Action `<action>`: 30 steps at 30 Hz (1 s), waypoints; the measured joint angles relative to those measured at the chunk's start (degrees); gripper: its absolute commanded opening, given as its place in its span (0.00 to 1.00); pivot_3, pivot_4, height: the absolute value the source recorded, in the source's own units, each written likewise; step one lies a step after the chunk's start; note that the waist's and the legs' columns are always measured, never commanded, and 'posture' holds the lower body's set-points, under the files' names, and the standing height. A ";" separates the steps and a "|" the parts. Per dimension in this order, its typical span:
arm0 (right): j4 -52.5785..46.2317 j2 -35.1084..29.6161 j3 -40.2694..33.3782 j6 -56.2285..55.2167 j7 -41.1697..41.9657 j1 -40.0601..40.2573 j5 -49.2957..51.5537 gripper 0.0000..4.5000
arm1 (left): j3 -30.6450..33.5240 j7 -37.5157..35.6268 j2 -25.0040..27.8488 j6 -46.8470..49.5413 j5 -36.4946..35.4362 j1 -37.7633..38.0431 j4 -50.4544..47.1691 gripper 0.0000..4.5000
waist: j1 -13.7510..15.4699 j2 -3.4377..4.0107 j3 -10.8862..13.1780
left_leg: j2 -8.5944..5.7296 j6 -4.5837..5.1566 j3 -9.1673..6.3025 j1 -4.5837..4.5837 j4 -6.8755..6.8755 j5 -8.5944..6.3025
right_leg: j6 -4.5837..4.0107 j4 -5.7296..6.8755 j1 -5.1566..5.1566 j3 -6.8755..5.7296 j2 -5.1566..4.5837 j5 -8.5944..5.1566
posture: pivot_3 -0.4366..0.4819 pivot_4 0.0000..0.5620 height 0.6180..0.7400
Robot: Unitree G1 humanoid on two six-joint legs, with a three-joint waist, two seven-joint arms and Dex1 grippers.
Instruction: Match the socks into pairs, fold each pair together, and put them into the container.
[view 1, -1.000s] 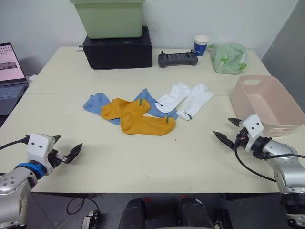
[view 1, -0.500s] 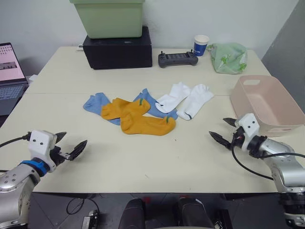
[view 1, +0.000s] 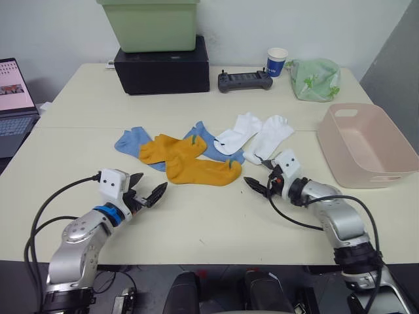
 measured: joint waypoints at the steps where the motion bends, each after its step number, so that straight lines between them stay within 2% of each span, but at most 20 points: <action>1: 0.37 0.56 0.31 0.00 -0.03 -0.41 -0.24 1.00 | -0.34 0.00 -0.26 -0.28 0.20 -0.25 0.23 0.91 | 0.00 0.00 0.00 | -0.01 0.00 0.00 0.00 0.00 0.00 | 0.00 0.01 0.00 0.00 0.00 0.00 | 0.48 0.27 1.00; 2: 0.94 1.28 0.68 -0.04 -0.04 -1.09 -0.32 1.00 | -0.49 -0.01 -0.55 -0.73 0.47 -0.73 0.92 0.89 | 0.00 0.00 0.00 | 0.00 0.00 0.00 0.00 0.00 0.00 | 0.00 0.01 0.00 -0.01 0.00 0.00 | 0.48 0.27 1.00; 8: 3.99 4.71 2.55 -0.30 -0.07 -3.80 -0.72 1.00 | -1.40 -0.06 -1.86 -1.98 0.92 -3.07 3.19 0.46 | 0.13 0.00 0.00 | -0.01 0.00 -0.01 0.00 0.00 0.00 | 0.00 0.01 0.00 -0.01 0.00 0.00 | 0.48 0.27 1.00; 11: 7.02 5.77 2.89 -0.80 -0.21 -5.77 -1.44 0.86 | -2.27 0.05 -2.45 -2.16 1.58 -4.62 4.24 0.24 | 0.17 0.00 0.00 | -0.02 0.00 0.00 0.00 0.00 0.00 | 0.00 0.01 0.00 -0.01 0.00 0.00 | 0.48 0.27 1.00; 14: 9.08 6.14 2.86 -2.16 -0.03 -7.41 -2.33 0.63 | -3.65 0.03 -2.81 -2.24 2.36 -5.59 4.55 0.03 | 0.20 0.00 0.00 | -0.02 0.00 0.00 0.00 0.00 0.00 | 0.00 0.01 0.00 -0.01 0.00 0.00 | 0.48 0.27 1.00; 15: 9.19 6.26 2.85 -2.62 0.12 -7.45 -2.39 0.53 | -3.68 0.04 -3.00 -2.38 2.50 -5.63 4.65 0.00 | 0.17 0.00 0.00 | 0.00 0.00 -0.01 0.00 0.00 0.00 | 0.00 0.01 0.00 -0.02 0.00 0.00 | 0.48 0.27 1.00; 19: 9.27 6.55 2.84 -2.73 0.56 -7.43 -2.30 0.24 | -3.67 0.01 -3.65 -2.58 2.45 -5.61 4.73 0.00 | 0.16 0.00 0.00 | 0.00 0.00 -0.02 0.00 0.00 0.00 | 0.00 0.02 -0.01 -0.02 0.00 0.00 | 0.48 0.27 1.00; 21: 8.93 6.55 2.70 -2.68 1.05 -7.19 -2.09 0.05 | -3.62 -0.04 -3.74 -2.58 2.40 -5.39 4.69 0.00 | 0.16 0.00 0.00 | 0.00 0.00 -0.01 0.00 0.00 0.00 | 0.00 0.02 -0.01 -0.02 0.00 0.00 | 0.48 0.27 1.00; 22: 8.90 6.54 2.64 -2.66 1.14 -7.17 -2.06 0.00 | -3.62 -0.04 -3.74 -2.58 2.39 -5.31 4.69 0.00 | 0.16 0.00 0.00 | 0.00 0.00 -0.01 0.00 0.00 0.00 | 0.00 0.02 -0.01 -0.02 0.00 0.00 | 0.48 0.27 1.00; 30: 3.51 5.57 2.10 0.97 1.50 -4.98 0.09 0.00 | -3.34 -0.18 -3.75 -1.28 -0.03 -2.50 2.13 0.00 | 0.17 0.00 0.00 | 0.01 0.00 -0.03 -0.01 0.00 0.00 | 0.00 0.01 -0.01 -0.02 0.00 0.00 | 0.48 0.27 1.00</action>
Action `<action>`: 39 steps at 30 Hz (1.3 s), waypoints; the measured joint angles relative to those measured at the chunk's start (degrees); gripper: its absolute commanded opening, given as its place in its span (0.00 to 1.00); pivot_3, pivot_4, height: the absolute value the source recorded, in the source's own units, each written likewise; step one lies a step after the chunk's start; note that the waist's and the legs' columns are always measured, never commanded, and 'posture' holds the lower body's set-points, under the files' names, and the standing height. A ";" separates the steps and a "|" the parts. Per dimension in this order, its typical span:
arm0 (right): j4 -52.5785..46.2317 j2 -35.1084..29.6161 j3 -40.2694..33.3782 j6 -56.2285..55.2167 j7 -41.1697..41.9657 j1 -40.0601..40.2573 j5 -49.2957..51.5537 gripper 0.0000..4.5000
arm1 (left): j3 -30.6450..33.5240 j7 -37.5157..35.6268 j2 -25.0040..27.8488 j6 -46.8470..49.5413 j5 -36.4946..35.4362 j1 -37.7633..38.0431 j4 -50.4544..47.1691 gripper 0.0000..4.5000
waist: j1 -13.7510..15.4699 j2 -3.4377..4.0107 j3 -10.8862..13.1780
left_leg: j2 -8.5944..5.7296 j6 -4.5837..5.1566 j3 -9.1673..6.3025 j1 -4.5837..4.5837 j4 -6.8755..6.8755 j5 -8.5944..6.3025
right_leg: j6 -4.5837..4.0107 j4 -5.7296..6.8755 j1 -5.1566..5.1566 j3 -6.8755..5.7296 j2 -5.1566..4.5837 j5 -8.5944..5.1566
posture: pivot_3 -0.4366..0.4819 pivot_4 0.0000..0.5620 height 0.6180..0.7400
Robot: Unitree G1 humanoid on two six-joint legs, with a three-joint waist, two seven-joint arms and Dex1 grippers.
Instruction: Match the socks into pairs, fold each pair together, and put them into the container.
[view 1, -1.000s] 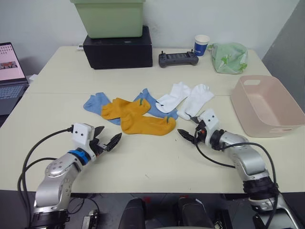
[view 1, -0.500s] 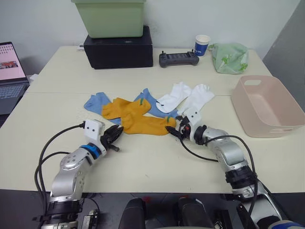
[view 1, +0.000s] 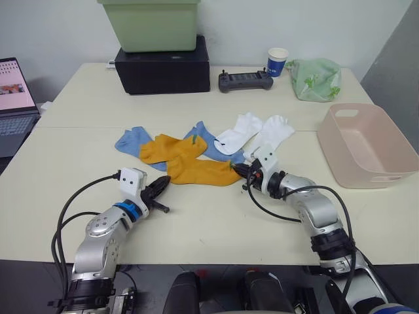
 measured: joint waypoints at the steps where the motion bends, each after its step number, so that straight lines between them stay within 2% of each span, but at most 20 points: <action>1: -0.22 -0.10 0.00 0.18 0.00 0.00 0.13 0.00 | 0.03 0.00 0.00 0.05 -0.23 0.10 -0.28 0.00 | 0.00 0.00 0.00 | 0.00 0.00 0.00 0.00 0.00 0.00 | 0.00 0.00 0.00 0.00 0.00 0.00 | 0.48 0.27 1.00; 12: -6.18 -2.24 -1.52 5.96 -0.09 2.36 3.64 0.00 | 6.81 1.31 0.00 9.69 -11.54 4.31 -7.02 0.00 | 0.00 0.00 0.00 | -0.01 0.00 -0.04 -0.01 0.00 0.00 | 0.00 -0.03 0.01 -0.03 0.00 0.00 | 0.48 0.27 1.00; 15: -7.13 -2.58 -1.58 6.55 -0.10 2.70 4.09 0.00 | 6.46 1.33 -0.19 9.75 -11.54 3.49 -6.57 0.13 | 0.03 0.00 0.00 | -0.03 0.00 -0.05 0.00 0.00 0.00 | 0.00 -0.02 0.02 -0.04 0.00 0.00 | 0.48 0.27 1.00; 20: -7.22 -2.39 -1.44 6.56 -0.18 2.71 4.11 0.00 | 4.29 1.64 -0.41 8.71 -9.51 -1.25 -4.18 0.49 | 0.06 0.00 0.00 | -0.05 0.00 -0.01 -0.02 0.00 0.00 | 0.01 -0.08 0.02 0.00 0.01 0.00 | 0.48 0.27 1.00; 27: -7.21 -2.16 -1.40 6.55 -0.44 2.69 4.08 0.00 | 0.86 2.62 -1.00 8.55 -5.52 -4.52 1.23 0.49 | 0.02 0.00 0.00 | -0.03 0.00 -0.02 -0.01 -0.01 0.00 | 0.00 -0.06 0.01 -0.01 0.02 0.00 | 0.48 0.27 1.00; 30: -7.21 -2.29 -1.44 6.55 -0.59 2.69 4.07 0.00 | 0.67 2.58 -1.03 8.62 -5.34 -4.60 1.69 0.35 | 0.02 0.00 0.00 | -0.02 0.00 -0.03 -0.02 -0.01 0.00 | 0.01 -0.06 0.01 -0.02 0.02 0.00 | 0.48 0.27 1.00; 35: -7.21 -2.38 -1.49 6.55 -0.96 2.69 4.08 0.00 | 0.41 1.27 -1.48 8.89 -6.02 -4.59 1.58 0.01 | 0.03 0.00 0.00 | -0.03 0.00 -0.02 -0.02 -0.01 0.00 | 0.00 -0.06 0.01 -0.01 0.01 0.00 | 0.48 0.27 1.00; 39: -7.21 -2.40 -1.50 6.55 -1.26 2.69 4.08 0.00 | -0.18 0.99 -1.51 9.06 -6.21 -4.53 1.52 0.01 | 0.02 0.00 0.00 | -0.02 0.00 -0.02 -0.02 -0.01 0.00 | 0.00 -0.06 0.01 -0.01 0.02 0.00 | 0.48 0.27 1.00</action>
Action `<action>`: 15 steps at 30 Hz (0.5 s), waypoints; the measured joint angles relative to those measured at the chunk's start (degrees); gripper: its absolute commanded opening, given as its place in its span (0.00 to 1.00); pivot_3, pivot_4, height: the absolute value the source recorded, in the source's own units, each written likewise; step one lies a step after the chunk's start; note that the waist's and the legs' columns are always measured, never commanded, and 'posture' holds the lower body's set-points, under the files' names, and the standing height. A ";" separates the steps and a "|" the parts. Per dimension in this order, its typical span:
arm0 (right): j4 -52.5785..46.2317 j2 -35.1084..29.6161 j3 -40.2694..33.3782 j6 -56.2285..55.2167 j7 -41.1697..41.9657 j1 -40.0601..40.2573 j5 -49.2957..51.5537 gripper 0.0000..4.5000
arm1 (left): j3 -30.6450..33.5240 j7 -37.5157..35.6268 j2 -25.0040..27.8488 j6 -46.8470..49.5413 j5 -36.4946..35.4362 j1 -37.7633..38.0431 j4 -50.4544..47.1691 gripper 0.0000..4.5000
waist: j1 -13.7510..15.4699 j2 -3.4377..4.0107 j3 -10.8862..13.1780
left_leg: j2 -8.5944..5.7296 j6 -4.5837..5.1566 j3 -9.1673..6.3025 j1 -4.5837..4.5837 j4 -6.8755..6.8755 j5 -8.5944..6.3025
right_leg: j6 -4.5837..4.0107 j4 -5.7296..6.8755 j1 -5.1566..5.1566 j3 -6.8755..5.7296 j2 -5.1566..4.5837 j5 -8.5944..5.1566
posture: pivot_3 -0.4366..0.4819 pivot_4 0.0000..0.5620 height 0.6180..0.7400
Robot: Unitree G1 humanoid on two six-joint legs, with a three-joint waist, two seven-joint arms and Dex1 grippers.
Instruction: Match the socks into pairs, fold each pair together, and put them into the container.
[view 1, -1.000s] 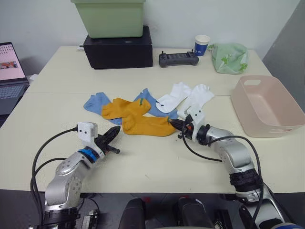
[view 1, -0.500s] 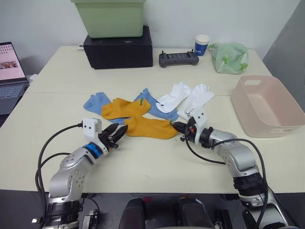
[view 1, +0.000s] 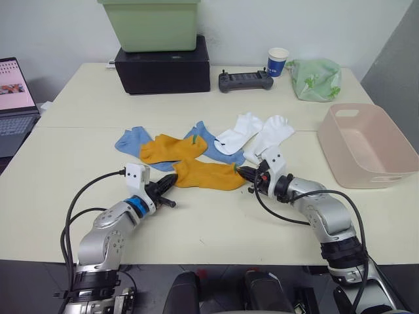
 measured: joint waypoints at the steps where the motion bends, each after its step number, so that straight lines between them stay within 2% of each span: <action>1: 0.00 0.00 0.00 0.00 -0.02 0.00 0.00 0.00 | 0.01 0.03 -0.01 0.03 -0.14 0.03 -0.03 0.01 | 0.00 0.00 0.00 | 0.00 0.00 0.00 0.00 0.00 0.00 | 0.00 0.00 0.00 0.00 0.00 0.00 | 0.48 0.27 1.00; 7: -0.02 -0.20 -0.04 0.14 0.00 -0.02 0.09 0.00 | 0.34 0.70 -0.31 2.00 -1.50 3.04 -4.07 0.01 | -0.04 0.00 0.00 | 0.01 0.00 0.00 0.00 0.00 0.00 | 0.00 0.00 0.00 0.00 0.00 0.00 | 0.48 0.27 1.00; 15: -9.51 -4.97 -3.79 10.93 1.30 2.11 7.31 0.00 | 8.03 5.97 -0.90 10.97 -14.95 14.98 -23.73 0.01 | -0.01 0.00 0.01 | 0.00 0.00 -0.03 -0.05 0.00 0.00 | 0.01 -0.03 0.00 0.00 -0.03 -0.01 | 0.48 0.27 1.00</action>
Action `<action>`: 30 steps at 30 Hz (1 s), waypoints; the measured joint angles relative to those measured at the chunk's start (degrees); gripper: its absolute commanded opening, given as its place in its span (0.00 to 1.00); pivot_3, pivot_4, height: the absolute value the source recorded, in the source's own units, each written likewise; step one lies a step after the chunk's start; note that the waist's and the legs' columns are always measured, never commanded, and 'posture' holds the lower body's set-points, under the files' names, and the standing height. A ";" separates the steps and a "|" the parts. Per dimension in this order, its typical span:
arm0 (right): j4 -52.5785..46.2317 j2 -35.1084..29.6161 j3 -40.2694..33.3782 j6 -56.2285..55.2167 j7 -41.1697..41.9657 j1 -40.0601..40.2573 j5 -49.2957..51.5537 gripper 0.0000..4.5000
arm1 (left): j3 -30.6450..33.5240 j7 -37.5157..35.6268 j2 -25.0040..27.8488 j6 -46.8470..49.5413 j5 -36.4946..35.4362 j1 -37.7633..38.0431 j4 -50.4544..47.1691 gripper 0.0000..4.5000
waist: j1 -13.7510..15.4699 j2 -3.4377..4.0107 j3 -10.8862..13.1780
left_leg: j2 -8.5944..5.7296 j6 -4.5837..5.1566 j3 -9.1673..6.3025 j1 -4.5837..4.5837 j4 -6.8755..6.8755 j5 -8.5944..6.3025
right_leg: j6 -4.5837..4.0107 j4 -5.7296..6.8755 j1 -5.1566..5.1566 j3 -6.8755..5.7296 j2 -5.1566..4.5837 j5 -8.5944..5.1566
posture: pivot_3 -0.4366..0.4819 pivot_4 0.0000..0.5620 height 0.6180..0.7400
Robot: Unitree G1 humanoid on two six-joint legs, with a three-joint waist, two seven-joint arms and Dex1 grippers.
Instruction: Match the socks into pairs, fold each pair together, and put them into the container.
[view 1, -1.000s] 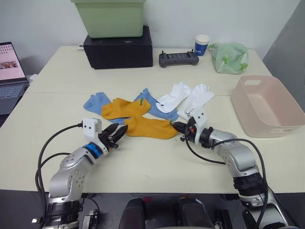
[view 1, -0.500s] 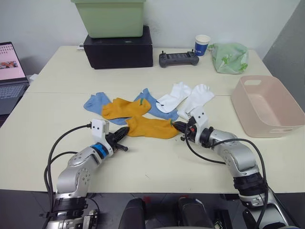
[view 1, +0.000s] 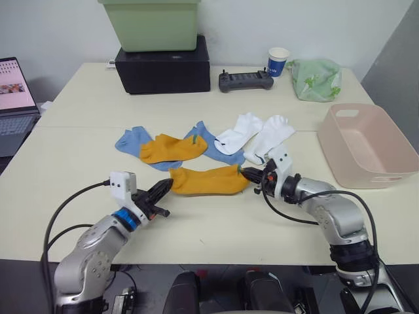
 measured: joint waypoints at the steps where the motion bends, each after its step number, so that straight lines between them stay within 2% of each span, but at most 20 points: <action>1: -1.02 -1.17 -0.41 1.62 0.33 0.24 0.79 0.00 | 0.44 0.56 -0.15 0.54 -1.38 1.59 -1.64 0.01 | 0.01 0.00 0.00 | 0.00 0.00 -0.01 0.00 0.00 0.00 | 0.00 -0.01 0.00 0.00 0.00 0.00 | 0.48 0.27 1.00; 6: -7.49 -9.00 -1.99 10.72 2.87 4.36 6.34 0.00 | -0.17 3.48 -1.61 2.71 -5.73 10.31 -8.75 0.01 | 0.07 -0.02 0.01 | -0.01 0.01 -0.01 0.03 0.00 -0.01 | 0.04 -0.08 0.04 0.00 0.01 -0.03 | 0.48 0.27 1.00; 11: -8.92 -9.88 -1.10 12.00 2.88 9.16 6.61 0.00 | -4.79 4.30 -1.59 2.13 -3.43 15.55 -10.30 0.01 | 0.02 -0.01 0.01 | -0.02 0.02 0.04 0.04 -0.01 -0.01 | 0.26 -0.09 0.01 0.07 0.04 -0.16 | 0.48 0.27 1.00; 17: -8.92 -9.92 -0.43 9.87 2.14 11.11 6.13 0.00 | -6.07 4.49 -1.49 0.03 -0.19 15.99 -10.01 0.01 | 0.06 -0.02 0.01 | -0.02 0.02 0.05 0.01 -0.02 -0.01 | 0.27 -0.12 -0.02 0.08 0.04 -0.17 | 0.48 0.27 1.00; 19: -8.95 -10.31 -0.21 9.15 2.20 11.41 6.16 0.11 | -6.67 4.40 -1.23 -0.28 0.67 16.21 -9.91 0.00 | 0.05 -0.03 0.01 | -0.03 0.02 0.06 0.01 -0.02 -0.01 | 0.27 -0.13 -0.01 0.09 0.04 -0.17 | 0.48 0.27 1.00; 22: -8.97 -12.10 -0.30 7.99 2.77 12.03 6.14 0.31 | -6.69 3.57 -0.47 -0.26 0.53 16.64 -9.87 0.13 | 0.07 -0.03 0.02 | -0.03 0.02 0.06 0.00 -0.02 -0.01 | 0.27 -0.14 -0.02 0.08 0.04 -0.18 | 0.48 0.27 1.00; 24: -8.97 -14.46 -1.82 4.71 4.52 12.83 6.07 0.47 | -4.11 2.17 2.47 -0.05 -0.62 16.93 -9.69 0.29 | 0.09 -0.04 0.03 | -0.02 0.02 0.05 0.00 -0.03 -0.01 | 0.27 -0.13 -0.04 0.07 0.04 -0.18 | 0.48 0.27 1.00; 25: -9.10 -15.82 -3.17 2.35 6.37 12.88 6.25 0.47 | -1.67 1.24 4.45 0.19 -1.83 16.65 -9.25 0.35 | 0.07 -0.04 0.03 | -0.01 0.02 0.05 0.01 -0.03 -0.01 | 0.27 -0.12 -0.04 0.07 0.04 -0.18 | 0.48 0.27 1.00; 28: -10.46 -18.01 -4.12 -4.61 11.55 12.19 6.20 0.47 | 4.27 -2.32 10.23 1.04 -5.11 14.13 -6.87 0.35 | 0.03 -0.04 0.03 | 0.01 0.02 0.03 0.03 -0.03 -0.01 | 0.26 -0.13 -0.04 0.03 0.08 -0.19 | 0.48 0.27 1.00; 30: -10.58 -17.58 -2.53 -8.46 13.54 10.01 5.65 0.47 | 4.93 -5.46 14.10 1.05 -5.67 10.37 -5.96 0.35 | 0.07 -0.04 0.03 | -0.01 0.02 0.01 0.03 -0.03 -0.01 | 0.26 -0.13 -0.01 0.02 0.07 -0.19 | 0.48 0.27 1.00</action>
